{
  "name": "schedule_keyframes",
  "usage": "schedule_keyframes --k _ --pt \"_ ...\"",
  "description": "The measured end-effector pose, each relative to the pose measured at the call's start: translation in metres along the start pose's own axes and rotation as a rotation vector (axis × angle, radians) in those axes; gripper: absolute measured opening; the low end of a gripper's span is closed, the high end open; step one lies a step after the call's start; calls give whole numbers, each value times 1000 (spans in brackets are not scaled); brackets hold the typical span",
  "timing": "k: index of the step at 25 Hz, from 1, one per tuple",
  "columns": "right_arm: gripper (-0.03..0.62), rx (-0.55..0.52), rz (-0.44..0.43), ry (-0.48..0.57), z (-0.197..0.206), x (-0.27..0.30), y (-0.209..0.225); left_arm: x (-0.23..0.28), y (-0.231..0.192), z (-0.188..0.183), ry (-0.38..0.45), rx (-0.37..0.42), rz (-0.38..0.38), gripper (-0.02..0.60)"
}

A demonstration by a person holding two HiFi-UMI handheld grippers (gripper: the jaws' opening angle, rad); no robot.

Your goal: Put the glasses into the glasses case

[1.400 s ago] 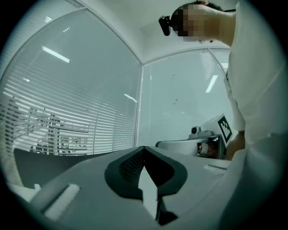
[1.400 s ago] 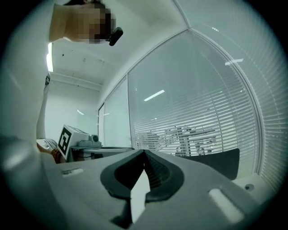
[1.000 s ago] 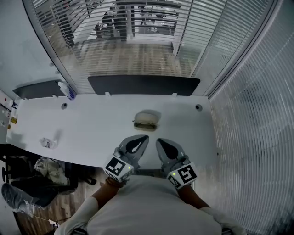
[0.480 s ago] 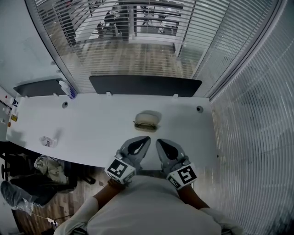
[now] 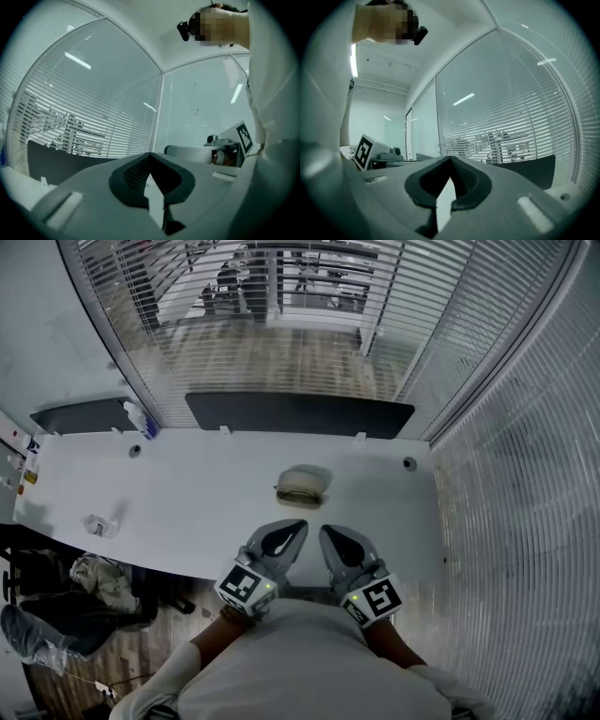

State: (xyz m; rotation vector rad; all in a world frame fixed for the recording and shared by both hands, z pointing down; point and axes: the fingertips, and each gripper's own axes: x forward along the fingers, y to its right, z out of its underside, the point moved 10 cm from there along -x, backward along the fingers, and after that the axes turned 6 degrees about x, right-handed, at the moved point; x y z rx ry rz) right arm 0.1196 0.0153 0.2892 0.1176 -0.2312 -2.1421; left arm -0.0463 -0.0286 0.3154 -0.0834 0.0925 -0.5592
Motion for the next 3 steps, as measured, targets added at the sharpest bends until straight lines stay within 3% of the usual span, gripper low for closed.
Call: schedule_keyframes --k 3 --pt "0 2 -2 -1 0 0 1 -1 0 1 6 2 -7 3"
